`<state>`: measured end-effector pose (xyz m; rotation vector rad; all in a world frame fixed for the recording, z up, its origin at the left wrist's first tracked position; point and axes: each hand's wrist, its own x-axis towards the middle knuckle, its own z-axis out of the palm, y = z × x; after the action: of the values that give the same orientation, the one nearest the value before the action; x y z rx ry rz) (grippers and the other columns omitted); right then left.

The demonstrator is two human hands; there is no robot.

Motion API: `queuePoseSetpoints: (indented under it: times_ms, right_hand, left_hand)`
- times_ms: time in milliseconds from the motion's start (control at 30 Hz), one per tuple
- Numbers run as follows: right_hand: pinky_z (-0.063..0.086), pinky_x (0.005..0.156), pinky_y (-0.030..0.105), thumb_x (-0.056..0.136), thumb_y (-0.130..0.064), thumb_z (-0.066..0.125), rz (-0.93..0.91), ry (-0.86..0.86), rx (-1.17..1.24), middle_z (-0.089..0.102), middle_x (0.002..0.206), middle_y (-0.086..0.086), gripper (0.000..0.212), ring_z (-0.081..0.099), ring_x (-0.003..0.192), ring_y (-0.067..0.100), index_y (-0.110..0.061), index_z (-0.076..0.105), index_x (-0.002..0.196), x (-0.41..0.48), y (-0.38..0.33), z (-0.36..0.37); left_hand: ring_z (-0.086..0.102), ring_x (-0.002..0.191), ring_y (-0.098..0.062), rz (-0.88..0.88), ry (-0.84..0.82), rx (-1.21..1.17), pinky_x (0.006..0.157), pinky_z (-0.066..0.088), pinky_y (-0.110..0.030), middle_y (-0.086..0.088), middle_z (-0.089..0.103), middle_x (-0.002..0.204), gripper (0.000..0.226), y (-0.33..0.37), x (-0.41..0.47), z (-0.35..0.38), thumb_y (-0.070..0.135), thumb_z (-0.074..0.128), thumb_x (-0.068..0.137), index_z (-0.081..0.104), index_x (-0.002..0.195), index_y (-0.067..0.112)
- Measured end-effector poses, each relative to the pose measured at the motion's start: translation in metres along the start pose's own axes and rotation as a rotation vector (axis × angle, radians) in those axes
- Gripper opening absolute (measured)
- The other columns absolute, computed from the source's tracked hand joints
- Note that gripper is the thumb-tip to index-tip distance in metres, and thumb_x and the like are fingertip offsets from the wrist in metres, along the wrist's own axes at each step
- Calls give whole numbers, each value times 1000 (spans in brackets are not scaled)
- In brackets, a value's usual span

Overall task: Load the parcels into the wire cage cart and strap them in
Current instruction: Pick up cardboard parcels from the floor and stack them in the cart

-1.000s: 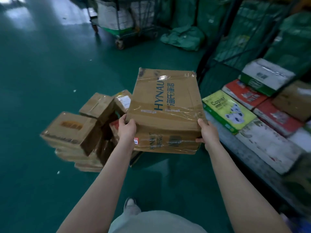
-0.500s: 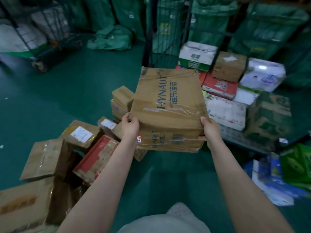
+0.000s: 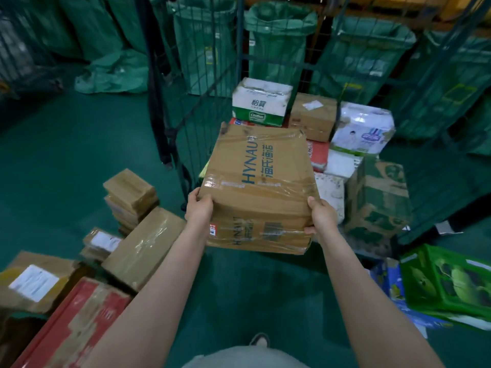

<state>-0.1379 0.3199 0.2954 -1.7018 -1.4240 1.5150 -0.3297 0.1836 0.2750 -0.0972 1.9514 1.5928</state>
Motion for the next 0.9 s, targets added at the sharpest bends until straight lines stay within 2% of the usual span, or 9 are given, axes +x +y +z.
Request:
queuePoseSetpoints:
  times_ms: [133,200,333,400,500,600,700,800,900]
  right_hand:
    - [54,84,47,100,-34,41,10,11,-44,53,129,11,39,54,110,32,-13,48,132,51,-21,-8]
    - [53,86,48,100,-33,41,17,19,-53,54,126,10,38,54,111,33,-13,48,131,71,-29,-7]
    - [54,86,48,100,-34,41,36,40,-69,56,116,8,36,56,99,30,-14,50,129,116,-47,5]
    - [54,85,49,100,-34,41,54,57,-63,54,107,6,35,55,93,29,-13,51,127,147,-61,17]
    - [54,86,49,100,-33,41,88,87,-35,52,102,5,34,55,92,29,-12,52,124,191,-83,40]
    - [53,86,50,100,-32,41,102,131,-17,55,107,7,33,56,95,29,-11,53,123,230,-105,63]
    - [49,92,51,99,-33,42,116,172,17,58,120,10,37,56,106,32,-12,53,127,271,-122,85]
    - [47,95,52,97,-36,43,161,216,20,56,129,11,42,54,115,34,-14,51,132,315,-132,106]
    - [46,96,52,97,-37,41,208,266,52,56,130,11,43,53,116,35,-14,51,132,355,-138,126]
  left_hand:
    - [52,107,-26,-27,-7,8,98,46,-44,-4,53,124,47,14,27,47,18,41,92,41,139,27]
    - [51,100,-24,-30,-15,-4,92,46,-41,-4,52,125,48,21,41,66,17,40,93,39,140,26]
    - [49,104,-23,-49,-66,-2,98,45,-44,-5,49,133,50,40,80,100,15,40,94,35,143,23]
    - [48,101,-21,-51,-89,3,95,45,-39,-3,48,130,50,55,108,119,13,40,94,34,143,21]
    - [48,103,-21,-53,-122,13,87,43,-36,-3,49,129,52,80,156,148,13,42,93,34,143,22]
    - [52,111,-26,-61,-134,67,92,47,-41,-3,53,129,54,106,203,175,11,48,88,38,140,24]
    - [54,113,-31,-87,-156,93,96,48,-49,-6,57,126,66,128,252,206,13,54,71,42,135,27]
    - [52,115,-33,-107,-174,136,94,49,-51,-10,58,121,72,146,300,241,21,51,57,46,128,30]
    - [54,111,-35,-111,-181,155,90,52,-49,-14,55,122,73,147,353,276,19,47,52,48,124,29]
